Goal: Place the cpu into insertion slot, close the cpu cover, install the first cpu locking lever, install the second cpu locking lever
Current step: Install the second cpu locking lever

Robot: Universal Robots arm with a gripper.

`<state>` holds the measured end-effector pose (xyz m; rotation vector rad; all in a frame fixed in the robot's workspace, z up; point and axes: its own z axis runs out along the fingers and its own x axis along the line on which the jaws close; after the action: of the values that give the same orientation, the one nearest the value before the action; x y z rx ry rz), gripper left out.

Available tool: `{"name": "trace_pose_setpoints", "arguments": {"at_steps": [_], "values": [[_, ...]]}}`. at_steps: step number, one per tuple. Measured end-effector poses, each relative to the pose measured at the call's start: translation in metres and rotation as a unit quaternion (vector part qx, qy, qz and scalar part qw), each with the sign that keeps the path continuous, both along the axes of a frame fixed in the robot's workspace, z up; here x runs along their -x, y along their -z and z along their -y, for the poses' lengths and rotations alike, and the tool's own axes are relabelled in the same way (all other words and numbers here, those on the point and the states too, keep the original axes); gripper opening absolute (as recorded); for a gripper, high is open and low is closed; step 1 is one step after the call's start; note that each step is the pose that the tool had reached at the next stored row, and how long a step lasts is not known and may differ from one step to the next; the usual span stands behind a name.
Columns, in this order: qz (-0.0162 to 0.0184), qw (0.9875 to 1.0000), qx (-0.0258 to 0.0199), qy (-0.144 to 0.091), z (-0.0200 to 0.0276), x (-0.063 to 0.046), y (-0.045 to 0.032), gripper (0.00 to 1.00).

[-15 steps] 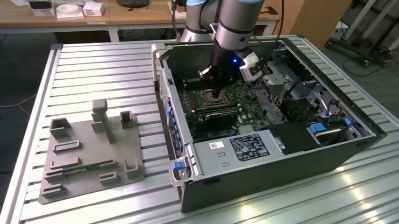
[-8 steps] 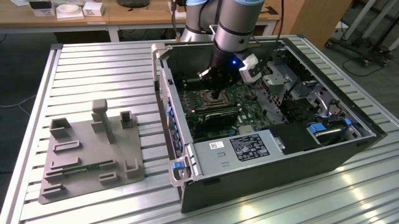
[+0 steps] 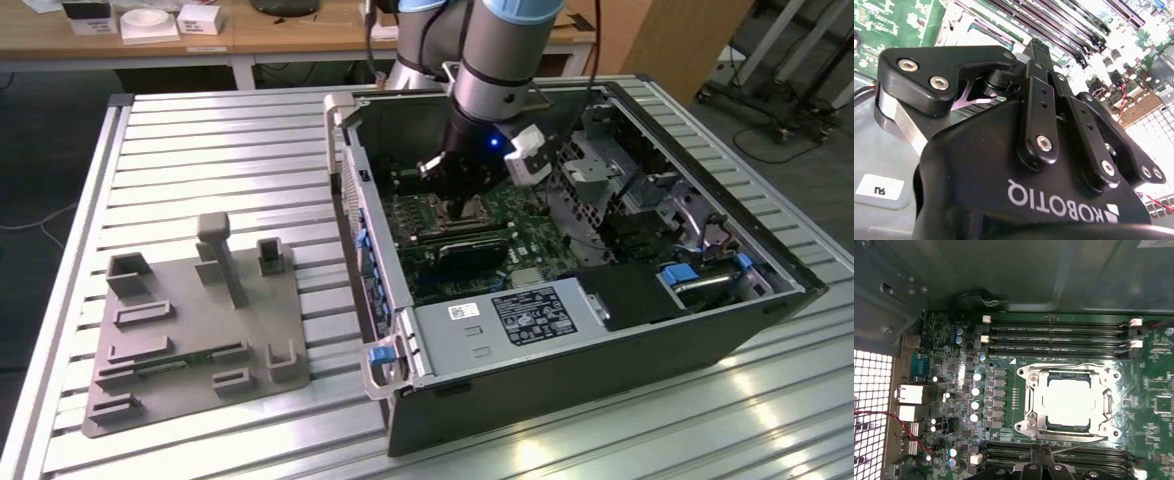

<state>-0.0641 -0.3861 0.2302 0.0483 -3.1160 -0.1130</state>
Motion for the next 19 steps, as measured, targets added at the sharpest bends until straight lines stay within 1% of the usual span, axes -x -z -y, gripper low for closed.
{"name": "trace_pose_setpoints", "arguments": {"at_steps": [7, 10, 14, 19], "values": [[-0.0030, 1.0000, 0.0000, 0.000, 0.0000, 0.009, 0.0099, 0.10], [-0.0039, 1.0000, 0.0001, 0.000, 0.0000, 0.010, 0.0153, 0.10], [-0.0040, 1.0000, 0.0000, 0.000, 0.0000, 0.011, 0.0223, 0.10], [-0.0040, 1.0000, 0.0000, 0.000, 0.0000, 0.012, 0.0224, 0.10]]}}
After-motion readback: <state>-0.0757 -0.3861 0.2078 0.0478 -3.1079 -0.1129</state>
